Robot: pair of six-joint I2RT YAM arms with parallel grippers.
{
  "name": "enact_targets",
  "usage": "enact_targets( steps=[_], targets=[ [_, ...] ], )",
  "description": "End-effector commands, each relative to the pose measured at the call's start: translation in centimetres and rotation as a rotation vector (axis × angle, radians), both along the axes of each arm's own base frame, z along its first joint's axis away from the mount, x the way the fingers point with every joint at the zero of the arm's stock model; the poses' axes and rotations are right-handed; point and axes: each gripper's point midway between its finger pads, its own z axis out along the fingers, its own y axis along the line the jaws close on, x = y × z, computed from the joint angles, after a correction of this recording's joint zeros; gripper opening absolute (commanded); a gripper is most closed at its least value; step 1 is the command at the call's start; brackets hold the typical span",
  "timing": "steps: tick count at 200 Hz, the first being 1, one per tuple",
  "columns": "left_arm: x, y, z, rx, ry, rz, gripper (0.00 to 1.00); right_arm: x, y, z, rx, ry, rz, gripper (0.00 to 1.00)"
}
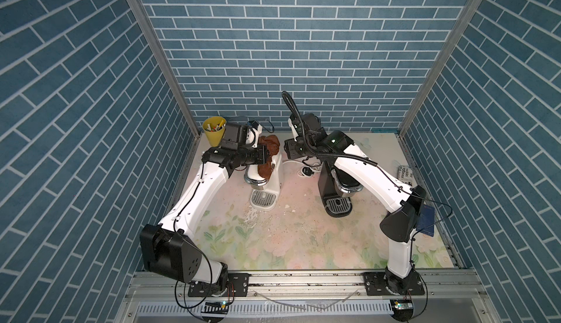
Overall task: Wipe the surface of a coffee machine
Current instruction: Wipe the dirt from the surface of the coffee machine.
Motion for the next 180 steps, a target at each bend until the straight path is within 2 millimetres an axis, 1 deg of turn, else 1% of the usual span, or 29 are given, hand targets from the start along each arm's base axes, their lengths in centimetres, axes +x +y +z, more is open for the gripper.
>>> enact_targets(
  steps=[1,14,27,48,57,81,107,120,149,180],
  targets=[
    [-1.3,4.1,-2.7,0.059,0.085,0.100,0.00,-0.9,1.7,0.3,0.062,0.031,0.025,0.56],
    [-1.5,5.2,-2.9,0.040,0.096,0.129,0.00,-1.3,3.0,0.5,0.079,0.035,0.057,0.56],
    [-1.9,5.7,-3.2,0.035,0.117,0.136,0.00,-1.8,4.3,0.5,0.088,0.040,0.089,0.57],
    [-2.6,5.4,-3.7,0.003,0.139,0.125,0.00,-2.3,6.2,0.9,0.103,0.039,0.125,0.57],
    [-2.9,5.1,-4.2,-0.016,0.152,0.118,0.00,-2.5,7.0,0.5,0.103,0.050,0.143,0.57],
    [-4.0,4.5,-5.5,-0.070,0.192,0.110,0.00,-2.6,8.2,0.0,0.103,0.068,0.169,0.57],
    [-5.2,3.4,-7.5,-0.141,0.260,0.083,0.00,-2.2,8.3,-0.8,0.085,0.070,0.170,0.58],
    [-5.6,2.9,-8.0,-0.181,0.272,0.069,0.00,-1.9,8.0,-1.1,0.081,0.075,0.163,0.58],
    [-6.4,2.6,-8.1,-0.214,0.278,0.068,0.00,-1.3,7.0,-1.8,0.066,0.093,0.142,0.58],
    [-7.2,3.3,-7.7,-0.190,0.250,0.100,0.00,-1.3,6.8,-1.9,0.071,0.098,0.139,0.58]
  ],
)
